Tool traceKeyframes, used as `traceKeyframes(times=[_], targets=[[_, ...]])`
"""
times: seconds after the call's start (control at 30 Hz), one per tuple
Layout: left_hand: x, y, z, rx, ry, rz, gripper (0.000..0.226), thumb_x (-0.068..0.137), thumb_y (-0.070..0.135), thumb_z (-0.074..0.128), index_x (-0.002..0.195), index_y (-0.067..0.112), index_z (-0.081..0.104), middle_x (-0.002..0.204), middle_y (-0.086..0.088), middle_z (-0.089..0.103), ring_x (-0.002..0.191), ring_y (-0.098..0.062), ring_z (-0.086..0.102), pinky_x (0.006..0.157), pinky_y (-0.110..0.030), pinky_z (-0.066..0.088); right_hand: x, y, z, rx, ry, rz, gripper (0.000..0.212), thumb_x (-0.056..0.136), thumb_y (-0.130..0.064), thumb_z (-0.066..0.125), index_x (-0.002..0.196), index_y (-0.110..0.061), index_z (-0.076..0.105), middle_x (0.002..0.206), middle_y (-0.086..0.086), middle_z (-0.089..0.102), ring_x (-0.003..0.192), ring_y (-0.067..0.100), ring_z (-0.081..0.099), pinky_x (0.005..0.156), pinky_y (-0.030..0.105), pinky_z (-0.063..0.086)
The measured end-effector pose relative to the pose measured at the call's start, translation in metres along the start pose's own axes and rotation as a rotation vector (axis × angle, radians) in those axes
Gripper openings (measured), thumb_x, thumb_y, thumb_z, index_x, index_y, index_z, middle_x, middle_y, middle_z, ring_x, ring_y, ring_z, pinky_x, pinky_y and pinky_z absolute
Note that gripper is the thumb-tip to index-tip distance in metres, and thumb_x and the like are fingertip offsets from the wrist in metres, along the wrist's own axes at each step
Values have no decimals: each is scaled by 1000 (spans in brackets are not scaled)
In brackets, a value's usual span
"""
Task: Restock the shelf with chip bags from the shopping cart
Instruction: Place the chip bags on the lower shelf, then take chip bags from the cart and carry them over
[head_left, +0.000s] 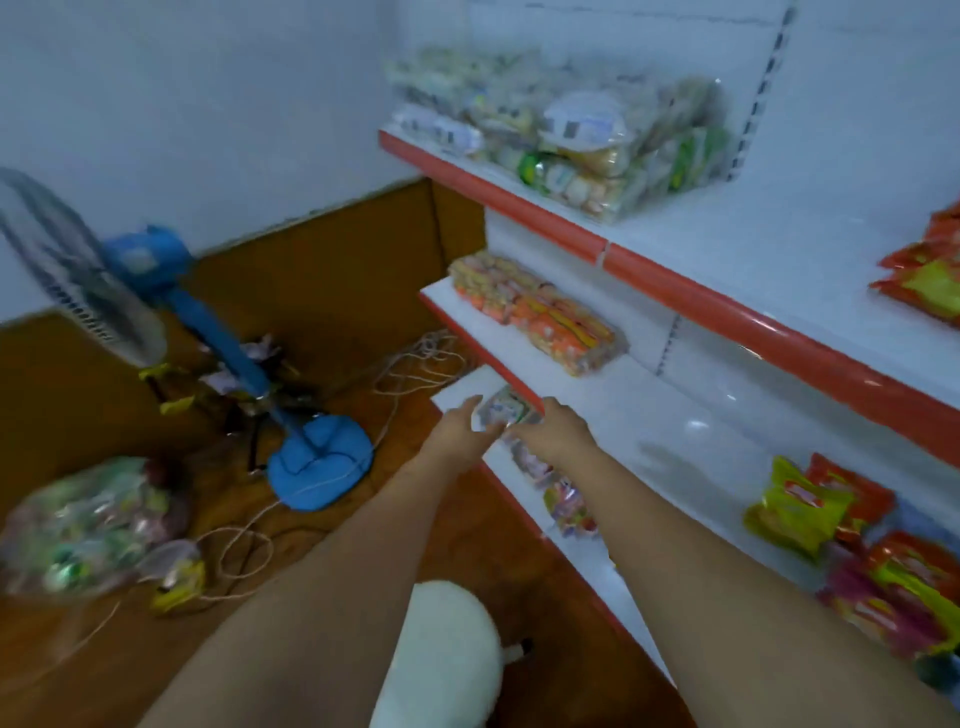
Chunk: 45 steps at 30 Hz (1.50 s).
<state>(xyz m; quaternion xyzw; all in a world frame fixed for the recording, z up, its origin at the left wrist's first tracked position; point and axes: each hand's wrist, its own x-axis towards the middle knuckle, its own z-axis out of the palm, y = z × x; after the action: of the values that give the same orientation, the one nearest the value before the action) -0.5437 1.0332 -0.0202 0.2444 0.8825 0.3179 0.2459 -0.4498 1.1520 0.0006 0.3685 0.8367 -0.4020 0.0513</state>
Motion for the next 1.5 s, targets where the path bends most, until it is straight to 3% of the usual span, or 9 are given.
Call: traceKeyframes(times=[0.13, 0.33, 0.5, 0.67, 0.9, 1.03, 1.1, 1.33, 1.5], targets=[[-70, -62, -57, -90, 260, -198, 66, 94, 54, 52, 151, 28, 31, 148, -2, 42, 114, -22, 59, 81, -24, 46, -23, -59, 49, -142, -165, -252, 65, 88, -49, 53, 144, -18, 38, 147, 12, 45, 133, 34, 45, 109, 43, 42], [-245, -135, -75, -213, 541, -473, 62, 94, 46, 58, 147, 20, 41, 140, -6, 55, 121, -24, 57, 98, -36, 49, -134, -98, 142, -335, -499, -573, 64, 91, -42, 56, 144, -11, 39, 146, 16, 46, 134, 34, 42, 109, 40, 38], [-401, -179, -51, -323, 749, -652, 60, 92, 44, 61, 145, 21, 45, 138, -6, 56, 125, -22, 55, 97, -29, 46, -259, -93, 209, -521, -715, -862, 60, 90, -43, 56, 141, -13, 43, 141, 15, 51, 130, 35, 47, 105, 42, 40], [-552, -211, -9, -399, 839, -766, 63, 94, 46, 57, 150, 24, 37, 144, -7, 49, 130, -25, 49, 108, -36, 41, -385, -80, 268, -711, -805, -1025, 67, 92, -47, 53, 147, -13, 34, 147, 13, 45, 134, 32, 43, 108, 39, 38], [-794, -261, 71, -522, 983, -948, 67, 93, 49, 56, 151, 27, 31, 143, -12, 48, 122, -27, 55, 101, -40, 48, -595, -22, 361, -744, -981, -1152, 58, 91, -37, 57, 142, -13, 41, 141, 13, 50, 126, 30, 50, 99, 38, 45], [-926, -281, 133, -590, 1025, -1088, 69, 94, 51, 54, 153, 26, 28, 147, -9, 46, 119, -27, 58, 90, -34, 51, -692, 34, 406, -894, -1097, -1170, 67, 94, -39, 53, 150, -12, 29, 155, 9, 34, 139, 28, 36, 108, 36, 36], [-977, -292, 163, -601, 1030, -1154, 70, 94, 50, 55, 153, 24, 28, 151, -7, 43, 127, -25, 53, 98, -33, 47, -733, 57, 424, -940, -1112, -1198, 65, 93, -39, 53, 148, -11, 32, 153, 11, 36, 139, 29, 36, 109, 36, 36], [-1073, -336, 234, -671, 1034, -1328, 73, 90, 59, 51, 151, 23, 31, 142, -9, 51, 125, -26, 53, 100, -35, 46, -826, 99, 494, -1074, -1169, -1337, 67, 91, -44, 54, 147, -14, 35, 151, 10, 39, 139, 29, 37, 110, 37, 36], [-1103, -371, 254, -725, 1053, -1394, 65, 93, 47, 56, 148, 20, 36, 138, -8, 53, 122, -25, 54, 97, -31, 44, -854, 108, 547, -1133, -1210, -1332, 64, 91, -41, 55, 145, -12, 37, 148, 12, 44, 135, 29, 41, 108, 38, 38]])
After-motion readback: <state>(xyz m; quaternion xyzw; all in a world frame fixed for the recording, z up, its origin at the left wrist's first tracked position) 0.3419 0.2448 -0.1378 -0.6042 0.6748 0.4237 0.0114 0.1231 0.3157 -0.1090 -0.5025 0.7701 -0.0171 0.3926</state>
